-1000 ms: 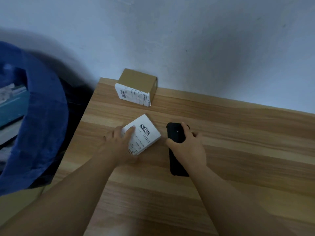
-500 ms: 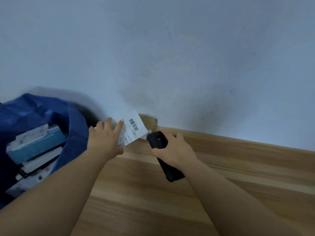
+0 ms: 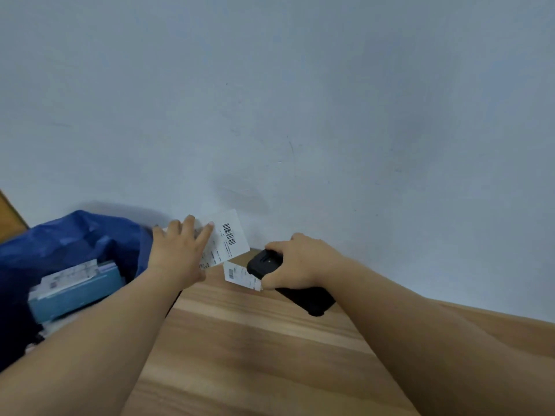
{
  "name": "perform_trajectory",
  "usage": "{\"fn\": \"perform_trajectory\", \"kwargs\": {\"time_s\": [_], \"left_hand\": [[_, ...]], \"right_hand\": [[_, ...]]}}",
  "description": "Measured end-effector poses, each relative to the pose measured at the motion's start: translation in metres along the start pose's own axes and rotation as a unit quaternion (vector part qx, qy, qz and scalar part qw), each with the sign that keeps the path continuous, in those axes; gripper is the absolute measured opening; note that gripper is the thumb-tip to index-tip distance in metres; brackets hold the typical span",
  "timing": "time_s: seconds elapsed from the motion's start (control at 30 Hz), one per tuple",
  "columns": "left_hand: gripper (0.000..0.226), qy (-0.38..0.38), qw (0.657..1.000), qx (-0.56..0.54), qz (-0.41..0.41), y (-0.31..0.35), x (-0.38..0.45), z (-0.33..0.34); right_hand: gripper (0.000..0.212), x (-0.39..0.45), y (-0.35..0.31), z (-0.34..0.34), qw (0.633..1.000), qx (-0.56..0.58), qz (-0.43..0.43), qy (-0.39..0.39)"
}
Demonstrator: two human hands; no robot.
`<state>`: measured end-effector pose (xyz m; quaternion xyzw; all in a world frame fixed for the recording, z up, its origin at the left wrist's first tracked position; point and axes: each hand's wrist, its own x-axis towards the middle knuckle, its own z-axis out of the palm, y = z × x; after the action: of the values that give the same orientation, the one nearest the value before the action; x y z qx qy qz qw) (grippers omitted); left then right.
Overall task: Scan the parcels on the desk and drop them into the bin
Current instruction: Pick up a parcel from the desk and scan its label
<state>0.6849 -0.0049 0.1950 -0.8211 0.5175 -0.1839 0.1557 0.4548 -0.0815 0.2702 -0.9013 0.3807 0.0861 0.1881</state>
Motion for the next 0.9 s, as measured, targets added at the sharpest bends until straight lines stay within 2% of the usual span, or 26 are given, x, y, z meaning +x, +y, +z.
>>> {"fn": "perform_trajectory", "kwargs": {"time_s": [0.23,0.37,0.47,0.6,0.63,0.77,0.9], "left_hand": [[0.112,-0.019,1.000,-0.004,-0.014,0.001,-0.010,0.001],[0.110,-0.042,0.999,-0.016,-0.026,0.005,-0.020,0.003],[0.111,-0.066,0.990,-0.087,-0.089,0.010,-0.031,0.000],[0.105,-0.087,0.962,-0.181,-0.185,-0.002,-0.053,0.002],[0.102,-0.096,0.948,-0.191,-0.236,-0.019,-0.078,0.006],[0.094,-0.065,0.937,-0.232,-0.253,-0.027,-0.088,-0.011],[0.091,-0.040,0.904,-0.227,-0.361,-0.067,-0.131,-0.015]], "right_hand": [[0.047,-0.011,0.001,-0.009,0.999,-0.032,-0.005,-0.013],[0.050,-0.013,0.004,-0.005,1.000,-0.002,-0.013,-0.003],[0.061,-0.013,0.003,-0.001,0.998,0.054,-0.016,0.024],[0.073,-0.004,-0.010,0.013,0.987,0.130,-0.035,0.083],[0.076,-0.001,-0.034,0.023,0.984,0.136,-0.064,0.092],[0.080,0.008,-0.049,0.033,0.948,0.229,-0.059,0.213],[0.082,0.014,-0.112,0.055,0.941,0.231,-0.117,0.217]]}}
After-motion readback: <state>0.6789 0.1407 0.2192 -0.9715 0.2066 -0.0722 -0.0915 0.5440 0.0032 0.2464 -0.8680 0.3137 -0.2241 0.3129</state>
